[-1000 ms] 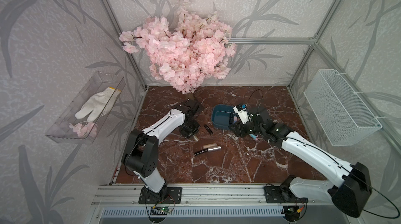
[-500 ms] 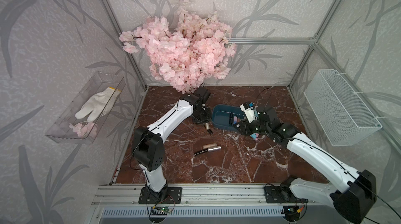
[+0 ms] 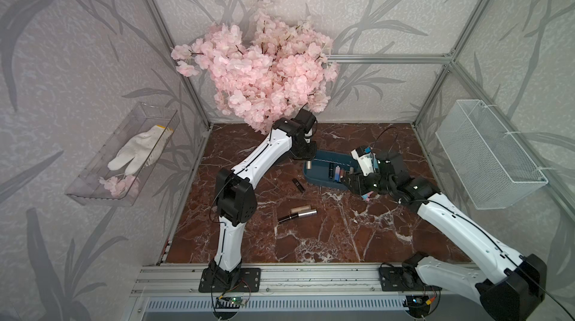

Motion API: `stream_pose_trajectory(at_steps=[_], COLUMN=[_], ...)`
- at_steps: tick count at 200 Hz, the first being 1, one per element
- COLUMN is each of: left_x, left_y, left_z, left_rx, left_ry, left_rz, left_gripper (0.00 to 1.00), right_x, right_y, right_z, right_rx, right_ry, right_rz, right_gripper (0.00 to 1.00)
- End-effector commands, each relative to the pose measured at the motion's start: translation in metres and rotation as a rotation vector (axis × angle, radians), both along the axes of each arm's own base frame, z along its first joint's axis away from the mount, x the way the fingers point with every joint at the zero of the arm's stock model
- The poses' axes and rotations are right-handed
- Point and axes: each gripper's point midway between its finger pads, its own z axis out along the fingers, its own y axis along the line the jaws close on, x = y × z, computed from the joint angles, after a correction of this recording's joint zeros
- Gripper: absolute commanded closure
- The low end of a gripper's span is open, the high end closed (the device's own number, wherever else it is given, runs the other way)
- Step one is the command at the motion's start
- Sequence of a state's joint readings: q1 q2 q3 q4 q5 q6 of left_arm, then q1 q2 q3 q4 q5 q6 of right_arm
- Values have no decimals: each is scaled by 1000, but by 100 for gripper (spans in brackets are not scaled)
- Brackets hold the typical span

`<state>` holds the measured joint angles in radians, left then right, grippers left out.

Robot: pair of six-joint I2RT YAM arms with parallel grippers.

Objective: Put the lipstick into the storage box
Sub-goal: Place the lipstick in the storage box.

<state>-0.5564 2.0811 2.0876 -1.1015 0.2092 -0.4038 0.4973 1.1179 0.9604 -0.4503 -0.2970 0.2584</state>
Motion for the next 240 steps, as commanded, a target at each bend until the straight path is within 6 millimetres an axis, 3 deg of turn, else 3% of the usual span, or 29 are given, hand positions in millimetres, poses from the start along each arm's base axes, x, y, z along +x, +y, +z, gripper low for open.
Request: stream_pose_trajectory(at_steps=[1, 94, 144, 240], left_x=[5, 8, 5, 13], left_y=[-5, -43, -64, -78], left_z=[-2, -37, -55, -87], left_rx=[56, 43, 44, 87], left_ry=[-7, 37, 47, 36], left_rz=[-56, -127, -159, -149], left_gripper=[84, 85, 84, 84], right_x=[-1, 16, 17, 5], right_y=[-2, -19, -18, -21], right_z=[-1, -11, -11, -12], right_rx=[-2, -56, -50, -38], right_ry=[5, 29, 46, 64], right_rz=[9, -50, -53, -48], right_gripper=[48, 48, 48, 48])
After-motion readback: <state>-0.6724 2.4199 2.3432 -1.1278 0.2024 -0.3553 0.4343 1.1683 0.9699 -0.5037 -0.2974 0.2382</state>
